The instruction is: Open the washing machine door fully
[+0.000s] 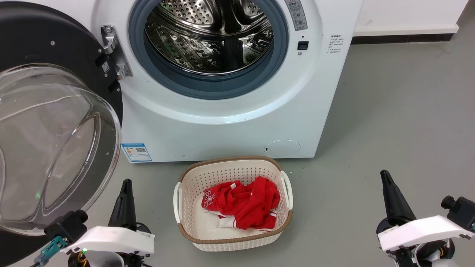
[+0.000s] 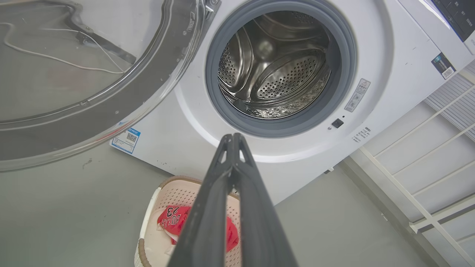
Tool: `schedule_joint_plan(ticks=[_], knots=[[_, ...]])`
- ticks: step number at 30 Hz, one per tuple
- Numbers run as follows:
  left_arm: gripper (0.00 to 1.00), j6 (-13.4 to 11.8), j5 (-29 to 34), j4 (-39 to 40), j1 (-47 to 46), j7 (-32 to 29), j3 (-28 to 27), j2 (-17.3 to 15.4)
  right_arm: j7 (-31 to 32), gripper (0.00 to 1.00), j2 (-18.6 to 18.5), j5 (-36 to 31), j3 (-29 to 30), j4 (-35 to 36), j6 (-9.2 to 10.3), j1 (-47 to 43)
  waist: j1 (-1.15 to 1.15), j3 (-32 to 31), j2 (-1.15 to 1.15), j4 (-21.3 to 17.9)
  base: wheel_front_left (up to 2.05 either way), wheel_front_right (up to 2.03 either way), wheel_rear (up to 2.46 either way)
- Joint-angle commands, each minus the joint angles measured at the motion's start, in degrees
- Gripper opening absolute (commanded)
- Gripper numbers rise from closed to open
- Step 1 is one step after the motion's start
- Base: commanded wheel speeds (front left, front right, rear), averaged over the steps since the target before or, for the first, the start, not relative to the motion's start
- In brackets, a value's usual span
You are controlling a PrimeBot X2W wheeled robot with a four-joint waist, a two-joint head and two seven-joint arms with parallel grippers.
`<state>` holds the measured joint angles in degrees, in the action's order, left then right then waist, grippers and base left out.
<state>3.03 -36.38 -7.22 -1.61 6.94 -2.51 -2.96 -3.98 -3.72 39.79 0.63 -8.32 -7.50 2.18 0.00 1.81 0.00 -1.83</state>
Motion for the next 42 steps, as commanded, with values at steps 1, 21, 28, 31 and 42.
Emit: schedule_joint_plan(ticks=[1, 21, 28, 31, 42], knots=[[0.00, 0.2, -1.5, 0.5, -1.7, -0.3, -0.3, -0.1, 0.1, 0.00, -0.5, 1.5, 0.2, 0.4, 0.00, 1.3, 0.00, 0.0, 0.00, 0.0, 0.00, 0.00, 0.00], [0.00, 1.5, -17.4, -1.6, -2.7, -4.2, -1.4, -0.1, 2.5, 0.00, -0.7, 17.1, 1.1, -1.3, 0.00, 2.2, 0.00, -0.4, 0.00, 0.4, 0.00, 0.00, 0.00], [0.00, 2.0, -22.9, -2.4, -3.1, -5.5, -1.8, -0.1, 3.4, 0.00, -0.8, 22.4, 1.5, -1.9, 0.00, 2.5, 0.00, -0.5, 0.00, 0.6, 0.00, 0.00, 0.00], [0.00, 2.2, -24.9, -2.7, -3.1, -6.0, -2.0, 0.0, 3.7, 0.00, -0.8, 24.4, 1.6, -2.1, 0.00, 2.6, 0.00, -0.5, 0.00, 0.6, 0.00, 0.00, 0.00], [0.00, 2.8, -33.5, -3.8, -3.8, -8.1, -2.6, 0.0, 5.2, 0.00, -0.7, 32.6, 2.3, -3.1, 0.01, 3.2, 0.00, -0.8, 0.00, 0.9, 0.00, 0.00, 0.00]])
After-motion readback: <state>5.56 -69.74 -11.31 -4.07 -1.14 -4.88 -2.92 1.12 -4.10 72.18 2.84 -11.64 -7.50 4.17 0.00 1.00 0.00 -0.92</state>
